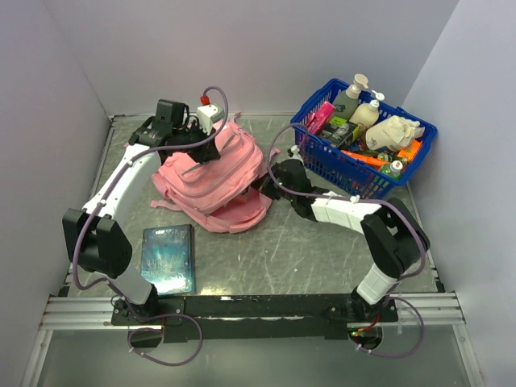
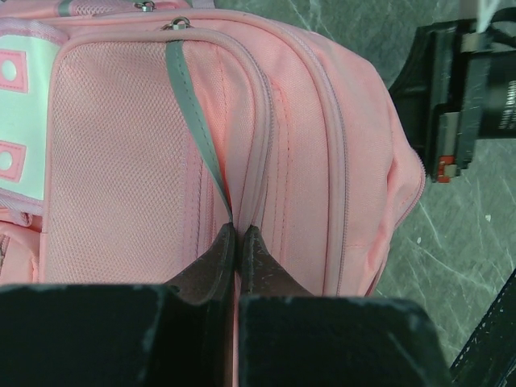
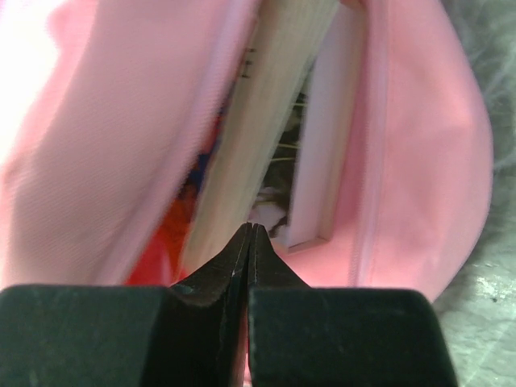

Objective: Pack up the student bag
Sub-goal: Place the book in the student bag.

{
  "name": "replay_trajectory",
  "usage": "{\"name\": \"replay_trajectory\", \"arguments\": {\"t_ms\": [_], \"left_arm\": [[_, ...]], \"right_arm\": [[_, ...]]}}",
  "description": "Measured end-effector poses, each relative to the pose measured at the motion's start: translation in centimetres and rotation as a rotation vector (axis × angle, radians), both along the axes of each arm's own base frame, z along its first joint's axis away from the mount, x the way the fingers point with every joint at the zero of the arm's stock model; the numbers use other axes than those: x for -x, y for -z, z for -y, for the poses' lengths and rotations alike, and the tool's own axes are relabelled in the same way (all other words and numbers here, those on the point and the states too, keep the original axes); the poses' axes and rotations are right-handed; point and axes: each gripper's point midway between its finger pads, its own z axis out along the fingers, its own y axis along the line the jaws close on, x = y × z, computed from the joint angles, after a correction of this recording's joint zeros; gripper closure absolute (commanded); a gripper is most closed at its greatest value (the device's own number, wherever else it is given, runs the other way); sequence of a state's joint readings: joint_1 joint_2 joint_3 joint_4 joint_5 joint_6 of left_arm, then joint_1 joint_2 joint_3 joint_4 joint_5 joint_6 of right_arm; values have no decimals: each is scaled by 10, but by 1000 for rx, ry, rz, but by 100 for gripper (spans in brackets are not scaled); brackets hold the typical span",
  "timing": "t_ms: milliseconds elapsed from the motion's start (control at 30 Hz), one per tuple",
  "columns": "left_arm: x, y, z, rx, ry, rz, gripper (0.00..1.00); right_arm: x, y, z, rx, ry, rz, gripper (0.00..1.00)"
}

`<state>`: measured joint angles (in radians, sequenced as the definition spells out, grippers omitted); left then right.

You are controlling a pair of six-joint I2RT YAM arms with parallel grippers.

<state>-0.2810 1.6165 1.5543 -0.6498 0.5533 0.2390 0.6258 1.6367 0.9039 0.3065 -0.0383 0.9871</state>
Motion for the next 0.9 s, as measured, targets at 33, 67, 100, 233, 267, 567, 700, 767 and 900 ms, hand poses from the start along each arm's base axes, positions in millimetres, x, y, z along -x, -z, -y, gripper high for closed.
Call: {"name": "replay_trajectory", "arguments": {"t_ms": [33,67,100,233,267,567,700,767,900], "left_arm": [[0,0,0,0,0,0,99],[0,0,0,1,-1,0,99],[0,0,0,2,0,-1,99],[1,-1,1,5,4,-5,99],[0,-2,1,6,4,-5,99],[-1,-4,0,5,5,0,99],[0,-4,1,8,7,-1,99],[0,-4,1,10,8,-2,99],[0,-5,1,12,9,-3,99]], "right_arm": [[-2,5,0,14,4,-17,100],[-4,9,-1,27,9,-33,100],[-6,13,-2,38,14,-43,100],[-23,28,-3,103,62,-80,100],[-27,30,-4,110,71,-81,100],[-23,61,22,190,159,-132,100],[-20,66,28,187,171,-148,100],[-23,63,25,162,169,-141,100],[-29,68,10,118,143,-143,100]]}}
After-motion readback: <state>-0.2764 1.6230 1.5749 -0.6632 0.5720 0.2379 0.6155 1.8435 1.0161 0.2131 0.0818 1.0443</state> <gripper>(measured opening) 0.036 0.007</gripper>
